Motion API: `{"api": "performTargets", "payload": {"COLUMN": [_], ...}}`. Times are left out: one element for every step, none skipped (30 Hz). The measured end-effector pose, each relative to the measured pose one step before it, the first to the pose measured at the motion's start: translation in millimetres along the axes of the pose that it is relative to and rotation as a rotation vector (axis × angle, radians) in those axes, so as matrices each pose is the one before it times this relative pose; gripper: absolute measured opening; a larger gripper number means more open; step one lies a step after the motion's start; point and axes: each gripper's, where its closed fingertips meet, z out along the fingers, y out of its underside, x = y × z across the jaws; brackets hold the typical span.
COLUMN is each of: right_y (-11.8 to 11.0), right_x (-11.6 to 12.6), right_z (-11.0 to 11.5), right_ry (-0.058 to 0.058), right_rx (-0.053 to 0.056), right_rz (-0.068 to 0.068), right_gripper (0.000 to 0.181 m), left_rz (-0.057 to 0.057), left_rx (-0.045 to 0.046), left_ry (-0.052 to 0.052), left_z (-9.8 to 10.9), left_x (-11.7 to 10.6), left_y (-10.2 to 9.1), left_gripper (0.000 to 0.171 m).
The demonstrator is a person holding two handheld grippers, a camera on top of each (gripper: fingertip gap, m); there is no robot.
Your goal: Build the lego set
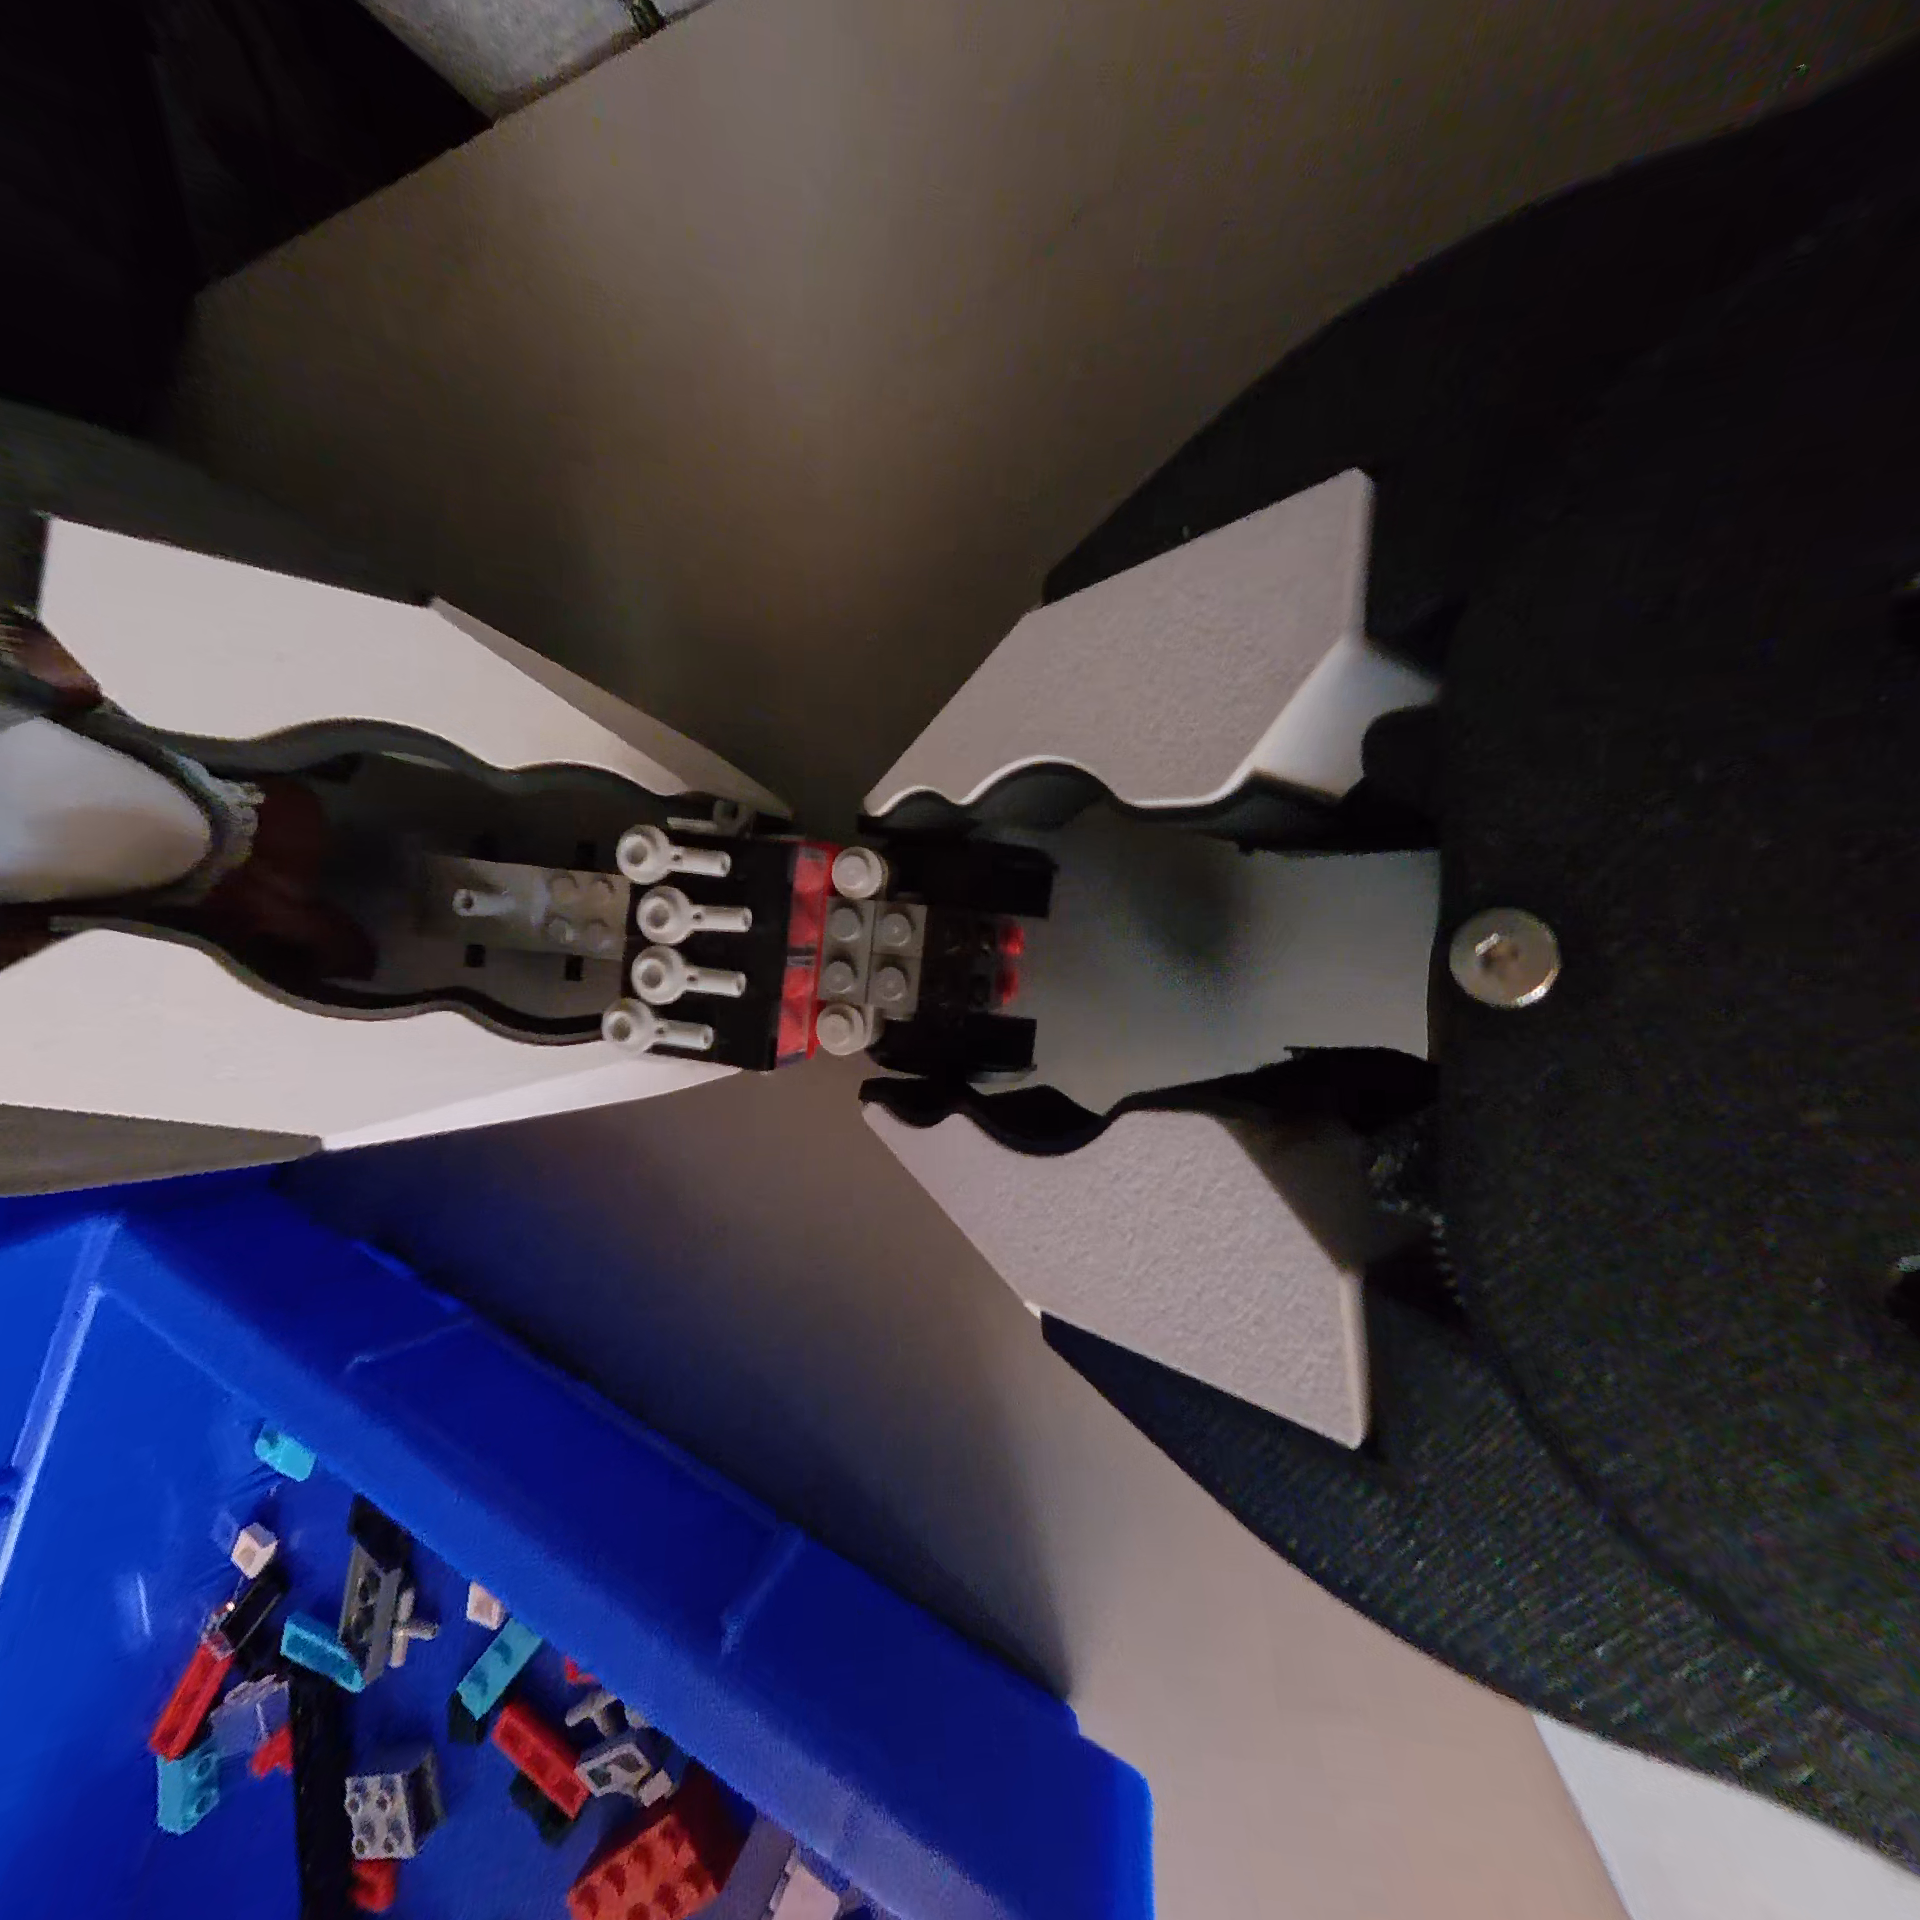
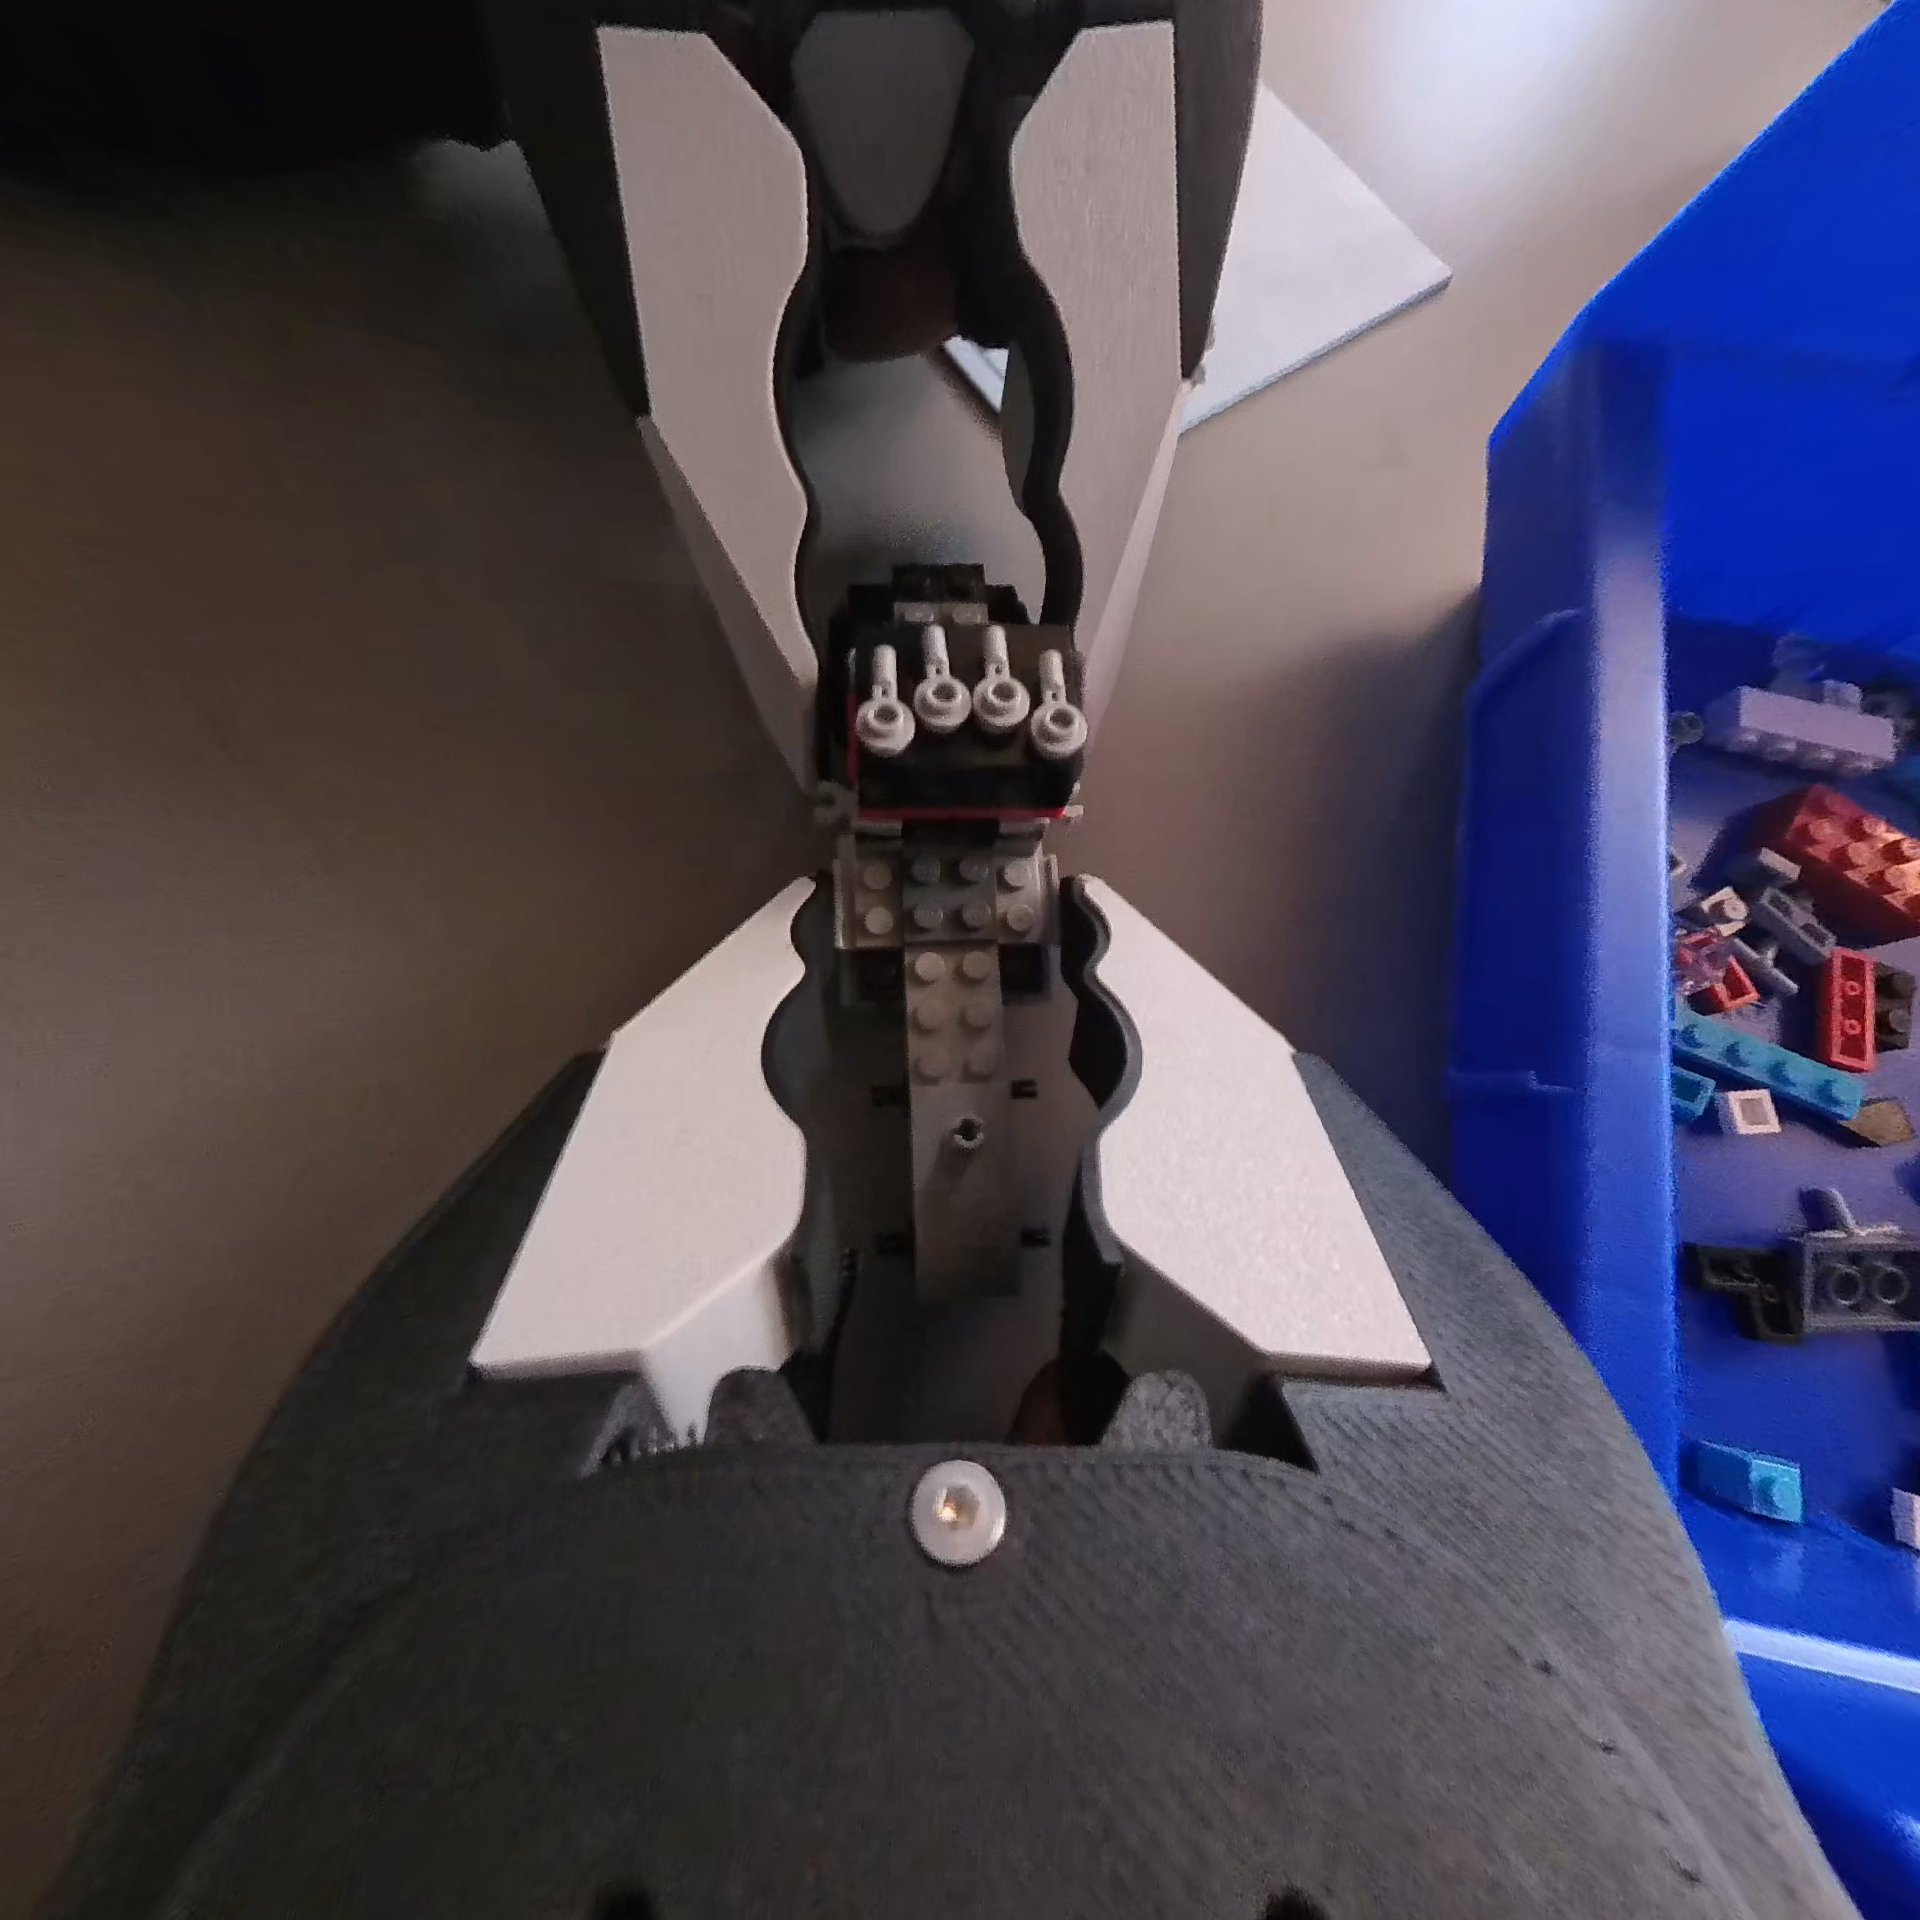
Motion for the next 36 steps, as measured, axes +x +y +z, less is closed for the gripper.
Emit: {"api": "performTargets", "payload": {"right_y": [-1.29, -1.34, -1.22, -1.20, -1.18, -1.16, -1.09, -1.03, -0.93, -0.83, -0.61, -0.58, -0.82, -1.11, -0.71, -0.34, 0.05, 0.29, 0.67, 0.57, 0.70, 0.86, 0.77, 0.72, 0.39, 0.34, 0.23, -0.38, -0.37, -0.04, -0.03, 0.14, 0.08, 0.01, -0.08, -0.31], "right_x": [0.48, 0.44, 0.29, 0.23, 0.12, 0.01, 0.11, 0.19, 0.54, 0.94, 0.98, 0.95, 0.51, 0.35, 0.01, 0.11, 0.03, -0.22, -0.11, -0.01, -0.16, -0.43, -0.36, -0.31, -0.16, -0.07, 0.17, 0.11, 0.02, -0.02, 0.06, -0.04, 0.00, -0.15, -0.24, -0.07], "right_z": [-0.65, -0.56, -0.55, -0.60, -0.57, -0.60, -0.60, -0.52, -0.40, -0.44, -0.32, -0.18, -0.39, -0.35, -0.32, -0.03, 0.47, 0.52, 0.80, 0.75, 0.74, 0.67, 0.66, 0.62, 0.60, 0.31, 0.15, -0.11, -0.15, -0.10, -0.01, -0.02, 0.07, -0.04, -0.06, 0.06], "right_ry": [0.0021, 0.0017, -0.0001, -0.0012, -0.0015, -0.0015, -0.0010, 0.0008, 0.0039, 0.0060, 0.0055, 0.0039, 0.0020, 0.0007, -0.0008, -0.0008, -0.0011, -0.0016, -0.0017, -0.0010, -0.0022, -0.0030, -0.0023, -0.0015, -0.0009, 0.0002, 0.0004, 0.0006, -0.0006, -0.0013, -0.0008, -0.0003, -0.0004, -0.0015, -0.0020, -0.0008], "right_rx": [0.0053, 0.0065, 0.0069, 0.0071, 0.0081, 0.0079, 0.0069, 0.0067, 0.0056, 0.0048, 0.0042, 0.0044, 0.0060, 0.0074, 0.0053, 0.0029, 0.0013, 0.0009, -0.0001, 0.0000, 0.0001, -0.0013, -0.0016, -0.0007, 0.0004, 0.0005, 0.0004, 0.0024, 0.0027, 0.0014, 0.0005, 0.0000, 0.0000, 0.0003, 0.0014, 0.0016], "right_rz": [-0.0008, 0.0005, 0.0038, 0.0041, 0.0026, 0.0026, 0.0019, -0.0002, -0.0011, -0.0012, 0.0000, 0.0016, 0.0019, 0.0017, 0.0018, 0.0020, 0.0010, 0.0005, 0.0011, 0.0012, 0.0012, 0.0004, -0.0008, -0.0009, -0.0005, -0.0002, 0.0000, 0.0002, 0.0010, 0.0013, 0.0006, 0.0002, 0.0006, 0.0008, -0.0001, -0.0006], "right_gripper": [0.045, 0.045, 0.045, 0.045, 0.045, 0.045, 0.045, 0.045, 0.045, 0.045, 0.045, 0.045, 0.045, 0.045, 0.045, 0.045, 0.045, 0.045, 0.045, 0.045, 0.045, 0.045, 0.045, 0.045, 0.045, 0.045, 0.045, 0.045, 0.045, 0.045, 0.045, 0.045, 0.045, 0.045, 0.045, 0.045], "left_rz": [-0.0045, -0.0049, -0.0041, -0.0023, -0.0015, -0.0035, -0.0048, -0.0056, -0.0061, -0.0062, -0.0070, -0.0077, -0.0079, -0.0108, -0.0161, -0.0188, -0.0124, -0.0060, -0.0064, -0.0047, -0.0016, 0.0009, 0.0021, 0.0016, 0.0017, 0.0036, 0.0037, 0.0027, 0.0030, 0.0042, 0.0052, 0.0059, 0.0028, 0.0013, 0.0020, 0.0010], "left_rx": [0.00638, 0.00508, 0.00433, 0.00522, 0.00600, 0.00592, 0.00753, 0.00793, 0.00621, 0.00594, 0.00594, 0.00545, 0.00651, 0.00750, 0.00903, 0.00753, 0.00654, 0.00440, -0.00156, -0.00520, -0.00560, -0.00624, -0.00642, -0.01177, -0.01647, -0.01599, -0.01330, -0.01153, -0.01084, -0.01303, -0.00871, -0.00225, -0.00046, 0.00030, 0.00067, 0.00104], "left_ry": [-0.0010, -0.0015, -0.0031, -0.0041, -0.0025, -0.0021, 0.0009, 0.0007, -0.0005, -0.0012, 0.0009, -0.0002, -0.0008, -0.0008, 0.0012, 0.0039, 0.0006, -0.0022, -0.0020, -0.0036, -0.0069, -0.0056, -0.0026, -0.0025, -0.0053, -0.0022, -0.0005, 0.0003, 0.0027, -0.0079, -0.0087, -0.0080, 0.0016, -0.0012, -0.0012, 0.0008], "left_z": [-0.85, -0.78, -0.83, -1.04, -0.97, -1.12, -1.09, -1.22, -1.20, -1.29, -1.45, -1.51, -1.76, -1.90, -1.71, -1.66, -1.39, -1.18, -0.63, -0.08, 0.39, 0.93, 1.24, 1.62, 2.00, 2.17, 2.22, 2.41, 2.47, 1.97, 1.07, 0.58, 0.33, -0.05, -0.10, -0.08], "left_x": [-0.38, -0.24, -0.42, -0.37, -0.11, -0.02, 0.19, 0.11, -0.11, -0.30, 0.24, 0.02, -0.15, -0.19, -0.18, -0.05, -0.29, -0.46, -0.40, -0.45, -0.79, -0.41, 0.26, 0.08, -0.51, -0.01, 0.24, 0.31, 0.74, -0.90, -1.25, -1.25, -0.04, -0.47, -0.33, 0.13], "left_y": [-0.86, -0.81, -0.71, -0.86, -1.12, -1.13, -1.31, -1.26, -1.02, -0.94, -0.83, -0.64, -0.57, -0.35, -0.35, 0.01, 0.32, 0.69, 1.35, 1.83, 1.60, 1.33, 1.16, 1.55, 2.11, 2.04, 1.59, 1.37, 1.11, 1.12, 0.30, -0.32, -0.14, 0.00, 0.04, 0.00], "left_gripper": [0.048, 0.047, 0.047, 0.048, 0.048, 0.048, 0.048, 0.048, 0.049, 0.050, 0.052, 0.053, 0.053, 0.054, 0.054, 0.055, 0.056, 0.056, 0.056, 0.056, 0.055, 0.055, 0.055, 0.055, 0.055, 0.055, 0.055, 0.055, 0.054, 0.054, 0.051, 0.048, 0.048, 0.048, 0.048, 0.048]}}
